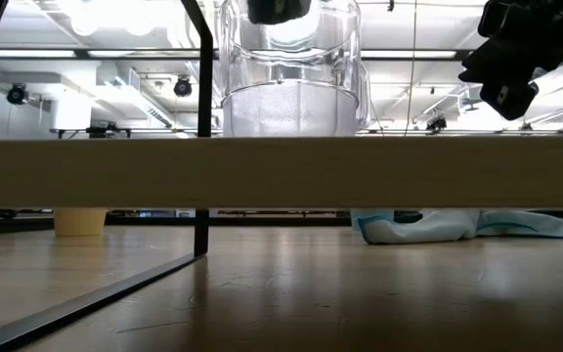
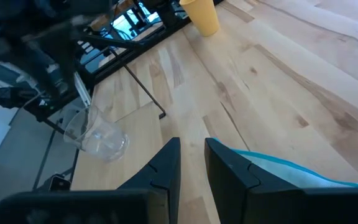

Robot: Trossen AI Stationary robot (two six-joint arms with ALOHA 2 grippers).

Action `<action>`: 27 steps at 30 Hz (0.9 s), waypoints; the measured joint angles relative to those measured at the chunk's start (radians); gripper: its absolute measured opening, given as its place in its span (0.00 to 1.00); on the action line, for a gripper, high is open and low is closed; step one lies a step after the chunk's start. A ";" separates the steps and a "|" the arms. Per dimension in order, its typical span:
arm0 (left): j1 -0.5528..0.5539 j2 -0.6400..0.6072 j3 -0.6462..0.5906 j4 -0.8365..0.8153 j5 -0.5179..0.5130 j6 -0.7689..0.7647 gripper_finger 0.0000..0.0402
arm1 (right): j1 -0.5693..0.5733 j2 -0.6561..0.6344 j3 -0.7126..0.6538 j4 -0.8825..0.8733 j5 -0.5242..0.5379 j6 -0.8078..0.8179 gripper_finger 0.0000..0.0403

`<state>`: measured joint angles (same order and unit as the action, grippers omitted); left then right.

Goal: Stack small to large cups/mugs on shelf
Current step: Put the blue cup on the shelf

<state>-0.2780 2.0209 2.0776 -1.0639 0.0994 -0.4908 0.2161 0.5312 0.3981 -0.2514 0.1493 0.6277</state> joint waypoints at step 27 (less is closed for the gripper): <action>0.369 -0.183 -0.059 -0.491 -0.158 -0.054 0.18 | 0.000 0.001 0.000 0.011 0.079 0.043 0.17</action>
<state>0.0910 1.8378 2.0184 -1.5552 -0.0589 -0.5451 0.2157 0.5320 0.3981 -0.2402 0.2281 0.6703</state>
